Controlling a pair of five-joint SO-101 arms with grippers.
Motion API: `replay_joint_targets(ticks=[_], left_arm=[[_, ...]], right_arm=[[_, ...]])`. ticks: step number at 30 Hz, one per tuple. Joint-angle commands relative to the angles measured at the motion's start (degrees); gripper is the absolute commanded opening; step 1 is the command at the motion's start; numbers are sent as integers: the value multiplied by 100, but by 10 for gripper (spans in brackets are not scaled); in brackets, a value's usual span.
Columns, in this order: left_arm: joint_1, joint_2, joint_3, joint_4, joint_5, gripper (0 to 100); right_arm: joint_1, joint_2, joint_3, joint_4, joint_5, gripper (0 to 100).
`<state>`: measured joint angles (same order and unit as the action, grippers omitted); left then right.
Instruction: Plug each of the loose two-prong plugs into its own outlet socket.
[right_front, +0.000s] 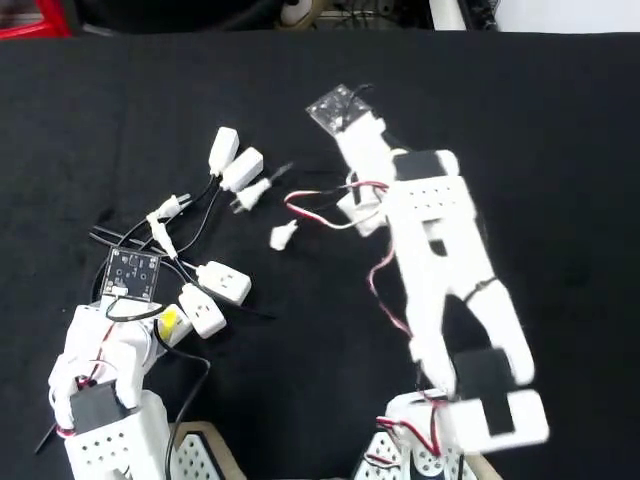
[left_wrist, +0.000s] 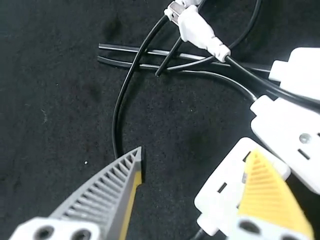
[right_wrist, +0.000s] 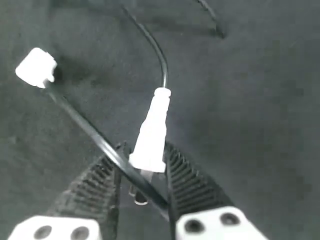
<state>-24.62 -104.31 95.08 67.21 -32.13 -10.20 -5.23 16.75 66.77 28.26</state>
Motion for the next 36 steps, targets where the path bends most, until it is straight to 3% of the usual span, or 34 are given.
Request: replay_joint_targets(ticks=[1, 7, 16, 24, 31, 36], left_arm=[[57, -9, 180, -26, -105, 314], [57, -9, 180, -26, -105, 314], [57, -9, 180, -26, -105, 314], [66, -9, 180, -26, -105, 314], [66, -9, 189, -26, -105, 314], [66, -9, 189, -26, -105, 314]], right_arm=[[-35, -1015, -295, 202, 273, 11], [-281, -2053, -180, 396, 633, 11], [-343, -3512, 910, -360, 695, 11], [-369, -4189, -259, 44, 677, 11], [-756, -3793, -549, 958, -299, 11], [-1204, -3336, 470, 1574, -668, 11]])
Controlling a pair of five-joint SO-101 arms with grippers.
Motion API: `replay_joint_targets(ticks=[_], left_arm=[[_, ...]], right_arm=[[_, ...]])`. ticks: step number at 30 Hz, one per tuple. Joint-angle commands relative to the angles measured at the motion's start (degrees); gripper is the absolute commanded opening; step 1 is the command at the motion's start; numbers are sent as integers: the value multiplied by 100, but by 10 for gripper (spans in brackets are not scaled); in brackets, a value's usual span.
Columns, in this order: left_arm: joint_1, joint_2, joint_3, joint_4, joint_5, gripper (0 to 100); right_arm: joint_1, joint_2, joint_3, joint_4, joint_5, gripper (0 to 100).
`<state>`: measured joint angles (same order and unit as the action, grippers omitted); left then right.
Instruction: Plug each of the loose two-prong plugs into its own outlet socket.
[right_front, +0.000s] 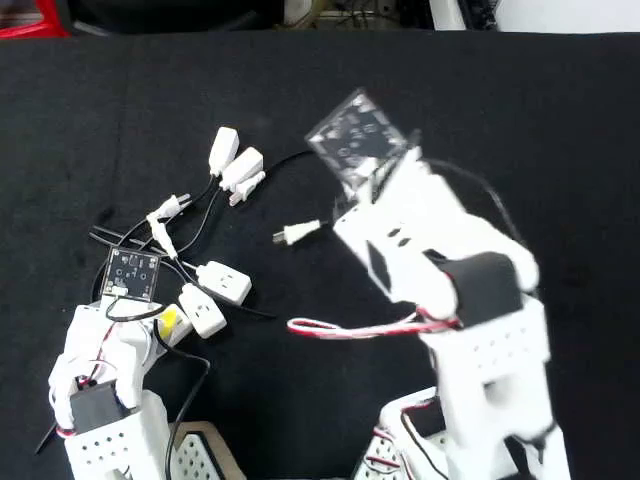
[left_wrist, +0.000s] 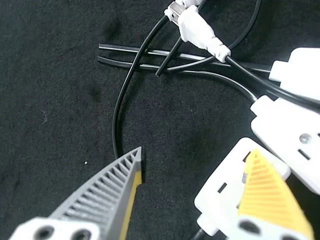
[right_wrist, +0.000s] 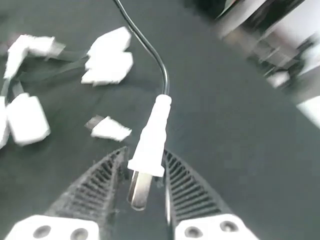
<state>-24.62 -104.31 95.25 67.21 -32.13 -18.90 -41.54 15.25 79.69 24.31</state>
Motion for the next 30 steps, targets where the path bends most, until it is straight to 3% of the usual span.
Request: replay_joint_targets(ticks=[1, 8, 13, 20, 24, 30], left_arm=[[66, -9, 171, -26, -105, 314], [66, -9, 171, -26, -105, 314], [66, -9, 171, -26, -105, 314], [66, -9, 171, -26, -105, 314], [66, -9, 171, -26, -105, 314], [66, -9, 171, -26, -105, 314]], right_arm=[[-396, 391, 954, 193, -308, 11], [-475, 752, 3618, -2048, -105, 11], [-563, 787, 4725, -3332, 167, 11], [-765, 787, 5297, -3235, 695, 25], [-1029, 787, 5297, -2971, 686, 117], [-1160, 787, 4804, -2549, 536, 127]])
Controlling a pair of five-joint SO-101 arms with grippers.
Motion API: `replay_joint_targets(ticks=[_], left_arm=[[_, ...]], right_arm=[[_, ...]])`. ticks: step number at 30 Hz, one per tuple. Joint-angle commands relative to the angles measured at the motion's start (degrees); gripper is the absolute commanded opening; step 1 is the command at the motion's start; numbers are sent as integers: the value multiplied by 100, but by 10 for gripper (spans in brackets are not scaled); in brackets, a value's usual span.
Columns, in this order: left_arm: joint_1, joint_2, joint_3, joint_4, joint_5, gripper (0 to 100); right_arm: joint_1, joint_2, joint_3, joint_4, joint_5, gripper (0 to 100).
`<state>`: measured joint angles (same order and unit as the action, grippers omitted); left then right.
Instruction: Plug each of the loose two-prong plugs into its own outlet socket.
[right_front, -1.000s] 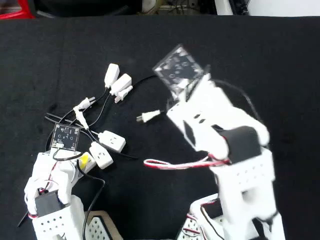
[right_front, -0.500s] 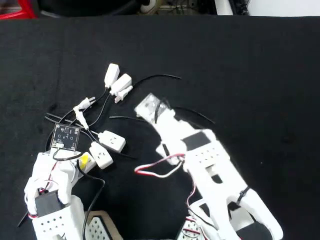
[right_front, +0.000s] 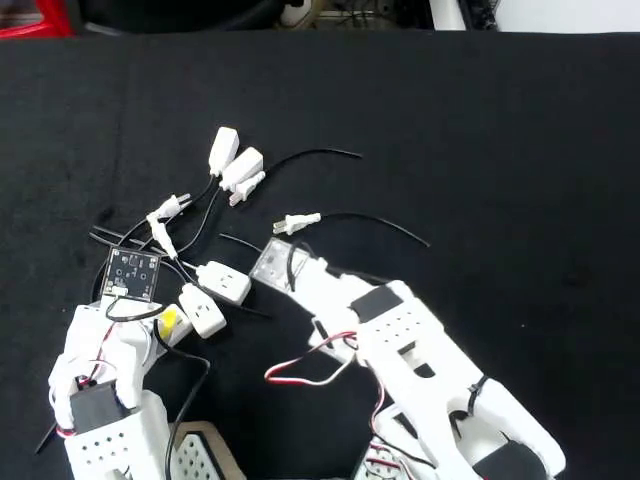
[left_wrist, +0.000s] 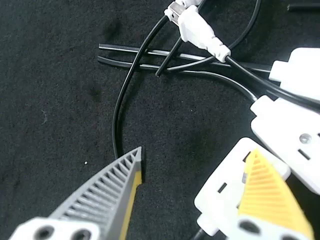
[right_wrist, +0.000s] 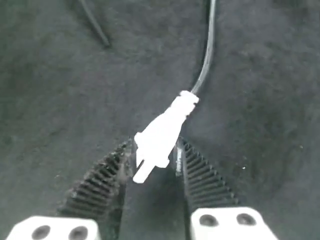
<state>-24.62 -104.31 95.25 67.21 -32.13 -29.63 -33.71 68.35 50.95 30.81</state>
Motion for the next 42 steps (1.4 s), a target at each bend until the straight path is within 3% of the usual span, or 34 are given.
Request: replay_joint_targets(ticks=[1, 7, 14, 22, 37, 42], left_arm=[[66, -9, 171, -26, -105, 314], [66, -9, 171, -26, -105, 314], [57, -9, 171, -26, -105, 314], [57, -9, 171, -35, -105, 314], [57, -9, 180, -35, -105, 314], [57, -9, 180, -35, -105, 314]], right_arm=[[-88, 4, -690, 448, -202, 127], [-70, 708, -1851, 1002, -668, 128], [360, 3292, -3802, 1653, -1705, 124], [923, 5481, -6097, 3437, -1705, 124], [290, 5270, -6976, 4668, -1785, 127], [246, 5288, -6545, 4440, -1846, 128]])
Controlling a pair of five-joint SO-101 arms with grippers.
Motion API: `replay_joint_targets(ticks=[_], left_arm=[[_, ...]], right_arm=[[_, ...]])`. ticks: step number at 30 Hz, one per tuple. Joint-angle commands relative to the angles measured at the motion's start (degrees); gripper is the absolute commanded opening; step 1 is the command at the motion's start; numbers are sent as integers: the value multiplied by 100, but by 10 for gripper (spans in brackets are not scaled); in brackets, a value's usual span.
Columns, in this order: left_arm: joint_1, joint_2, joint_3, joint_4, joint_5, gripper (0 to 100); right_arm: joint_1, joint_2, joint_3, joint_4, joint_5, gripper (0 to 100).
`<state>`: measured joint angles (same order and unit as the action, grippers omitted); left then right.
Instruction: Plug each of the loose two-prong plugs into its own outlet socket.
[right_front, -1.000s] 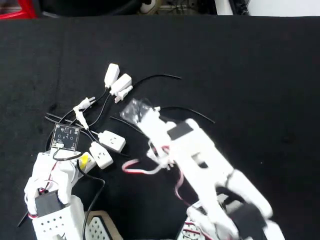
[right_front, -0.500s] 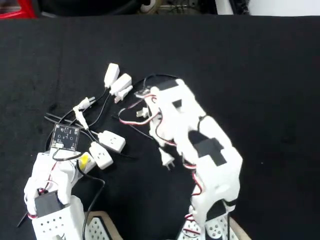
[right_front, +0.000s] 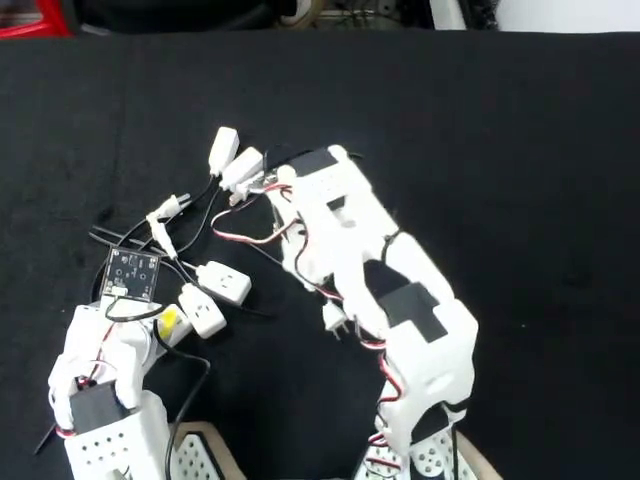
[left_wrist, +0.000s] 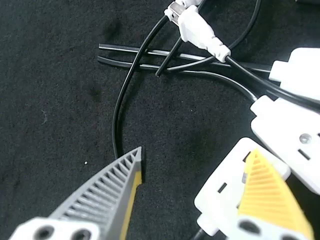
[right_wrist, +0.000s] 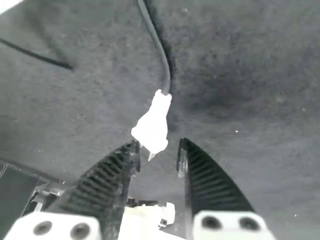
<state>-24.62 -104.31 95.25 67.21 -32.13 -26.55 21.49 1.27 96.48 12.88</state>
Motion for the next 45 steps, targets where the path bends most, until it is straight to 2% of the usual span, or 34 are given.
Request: replay_joint_targets(ticks=[1, 20, 23, 27, 34, 38, 45], left_arm=[[57, -9, 180, -35, -105, 314], [57, -9, 180, -35, -105, 314], [57, -9, 180, -35, -105, 314], [57, -9, 180, -35, -105, 314], [66, -9, 180, -35, -105, 314], [66, -9, 180, -35, -105, 314], [66, -9, 180, -44, -105, 314]], right_arm=[[-62, -198, 277, -202, -62, 128], [-88, 409, 1015, -1389, -352, 124], [-70, 418, 936, -1398, -334, 112], [-79, 418, 892, -1284, -316, 24], [-88, 374, 356, -800, -123, 12], [-97, -268, 31, -554, -105, 12], [-88, -2607, 40, -334, -158, 12]])
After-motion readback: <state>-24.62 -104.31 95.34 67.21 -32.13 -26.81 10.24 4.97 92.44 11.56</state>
